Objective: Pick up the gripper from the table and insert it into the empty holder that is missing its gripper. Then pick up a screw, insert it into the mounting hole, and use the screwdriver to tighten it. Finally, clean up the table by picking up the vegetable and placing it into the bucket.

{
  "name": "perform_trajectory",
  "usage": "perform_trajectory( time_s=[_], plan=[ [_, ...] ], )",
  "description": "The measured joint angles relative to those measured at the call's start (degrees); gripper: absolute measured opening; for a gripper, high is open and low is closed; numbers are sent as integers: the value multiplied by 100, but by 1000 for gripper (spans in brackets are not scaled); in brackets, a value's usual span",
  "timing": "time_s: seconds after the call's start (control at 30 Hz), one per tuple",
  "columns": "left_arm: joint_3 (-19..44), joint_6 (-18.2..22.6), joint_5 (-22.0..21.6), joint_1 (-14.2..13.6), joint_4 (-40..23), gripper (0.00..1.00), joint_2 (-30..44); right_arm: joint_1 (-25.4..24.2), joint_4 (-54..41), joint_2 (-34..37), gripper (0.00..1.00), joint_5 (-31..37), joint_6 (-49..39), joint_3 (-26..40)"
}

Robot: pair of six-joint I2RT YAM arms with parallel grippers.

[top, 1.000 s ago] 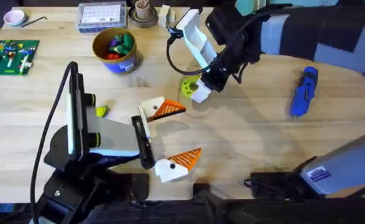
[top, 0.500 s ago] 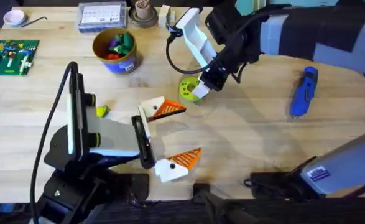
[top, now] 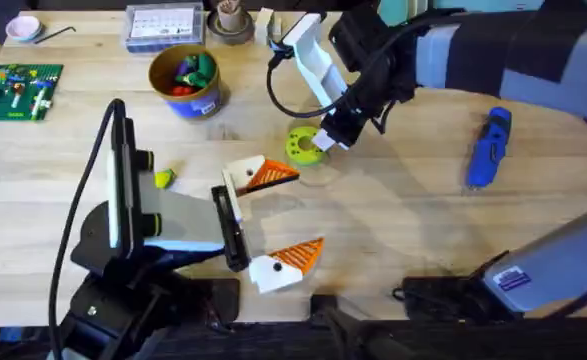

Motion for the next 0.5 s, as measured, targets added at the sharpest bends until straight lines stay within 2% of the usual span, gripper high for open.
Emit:
perform_trajectory(
  time_s=[0.5],
  plan=[
    [-1, 0, 0, 0, 1, 993, 1, 2, -100, -3, 7, 2, 133, 33]
  ],
)
